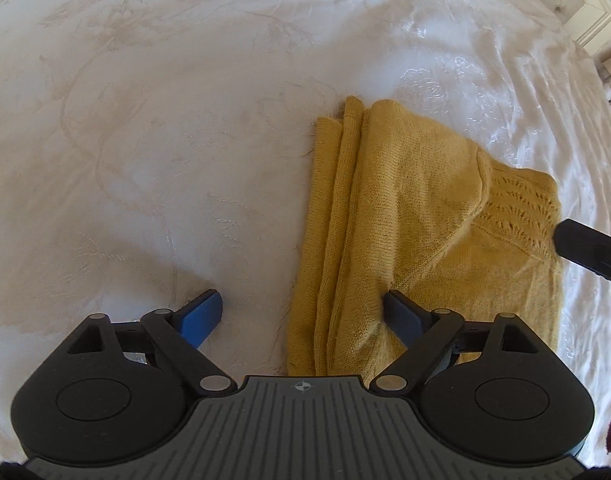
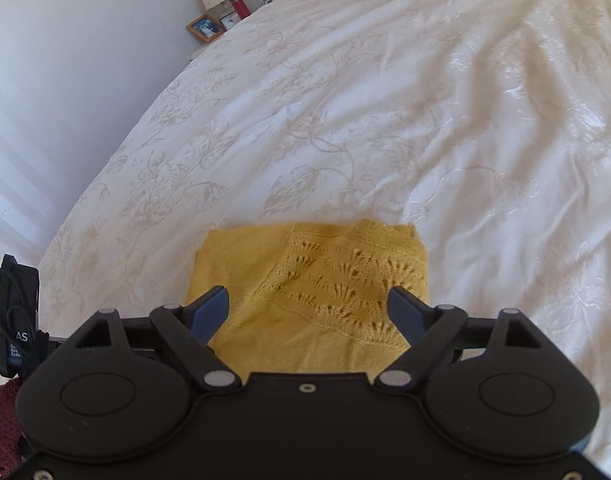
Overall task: Fold small clothes
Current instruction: 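Move the left gripper to the other side edge of the sweater, then close the left gripper on the other side edge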
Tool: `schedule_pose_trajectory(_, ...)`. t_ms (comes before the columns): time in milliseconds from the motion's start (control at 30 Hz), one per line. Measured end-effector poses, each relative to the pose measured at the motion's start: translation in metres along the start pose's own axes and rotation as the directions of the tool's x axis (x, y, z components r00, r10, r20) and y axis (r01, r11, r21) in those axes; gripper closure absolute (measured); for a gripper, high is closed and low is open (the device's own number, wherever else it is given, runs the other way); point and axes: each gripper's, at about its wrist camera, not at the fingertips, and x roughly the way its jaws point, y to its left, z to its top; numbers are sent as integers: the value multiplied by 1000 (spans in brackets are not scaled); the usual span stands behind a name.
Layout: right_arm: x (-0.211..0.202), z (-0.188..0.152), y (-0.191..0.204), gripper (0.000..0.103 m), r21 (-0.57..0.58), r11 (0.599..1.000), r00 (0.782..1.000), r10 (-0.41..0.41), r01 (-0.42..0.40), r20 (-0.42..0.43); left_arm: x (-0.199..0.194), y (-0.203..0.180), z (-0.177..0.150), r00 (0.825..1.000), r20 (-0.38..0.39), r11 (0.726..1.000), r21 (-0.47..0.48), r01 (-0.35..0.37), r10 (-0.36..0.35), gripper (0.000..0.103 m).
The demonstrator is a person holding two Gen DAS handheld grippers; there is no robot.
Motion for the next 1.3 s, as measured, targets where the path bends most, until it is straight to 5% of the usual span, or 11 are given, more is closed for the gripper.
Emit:
schedule_pose_trajectory(133,25,12,-8,15,-33,999,998,-33,31,-46,1,-5,-3,1000,14,1000,14,-5,5,10)
schedule_pose_trajectory(300,24,29,-23,14,11,996,996,-91,91,-3,-3,-5,-3,1000,3,999,34,9,-9,9)
schedule_pose_trajectory(700,-3,-15,-64,7,138,990,998,-7,16,-65,-23,4,-58,986,-75,987,53,152,-148,10)
schedule_pose_trajectory(967,20,-14,-69,7,220,970,991,117,-98,-71,-4,-2,-48,962,-85,965,-3,262,-261,10)
schedule_pose_trajectory(1133,35,-8,-66,5,255,957,984,164,-140,-75,-1,-12,-49,923,-135,931,10,364,-359,28)
schedule_pose_trajectory(1233,34,-11,-66,6,267,952,981,175,-149,-79,-1,-9,-56,919,-145,930,-16,368,-366,67)
schedule_pose_trajectory(1267,33,-12,-67,16,275,951,982,172,-143,-83,-1,-4,-59,913,-147,925,-49,378,-381,81)
schedule_pose_trajectory(1300,31,-12,-68,43,275,952,983,161,-130,-91,0,0,-60,903,-145,914,-86,396,-404,84)
